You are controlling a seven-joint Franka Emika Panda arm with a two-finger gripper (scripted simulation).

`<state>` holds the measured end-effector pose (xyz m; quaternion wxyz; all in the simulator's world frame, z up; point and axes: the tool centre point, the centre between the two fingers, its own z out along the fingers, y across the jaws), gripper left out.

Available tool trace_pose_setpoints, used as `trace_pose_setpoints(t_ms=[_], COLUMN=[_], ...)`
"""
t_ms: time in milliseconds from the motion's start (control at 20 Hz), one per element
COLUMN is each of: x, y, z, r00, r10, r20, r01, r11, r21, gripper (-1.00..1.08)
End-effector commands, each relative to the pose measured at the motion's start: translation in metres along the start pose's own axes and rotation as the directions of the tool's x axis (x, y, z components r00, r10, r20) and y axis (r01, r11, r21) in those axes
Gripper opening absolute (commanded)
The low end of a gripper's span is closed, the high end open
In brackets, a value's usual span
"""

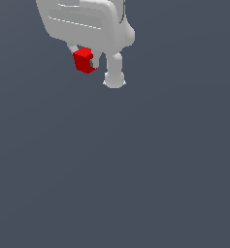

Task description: Pick up the red cube and move it to a goal position.

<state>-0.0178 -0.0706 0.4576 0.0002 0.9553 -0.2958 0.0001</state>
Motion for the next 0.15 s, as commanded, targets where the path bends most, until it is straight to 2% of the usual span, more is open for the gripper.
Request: trace_pose_setpoints(t_ms=[0, 100], x=[0.0008, 0.0009], y=[-0.0002, -0.0003], z=[-0.0025, -0.0026], r00=[1.000, 1.000], r10=[0.000, 0.000], r20=[0.000, 0.000], r01=[0.000, 0.000], r11=[1.000, 1.000], r21=[0.000, 0.000], gripper=[-1.00, -1.00])
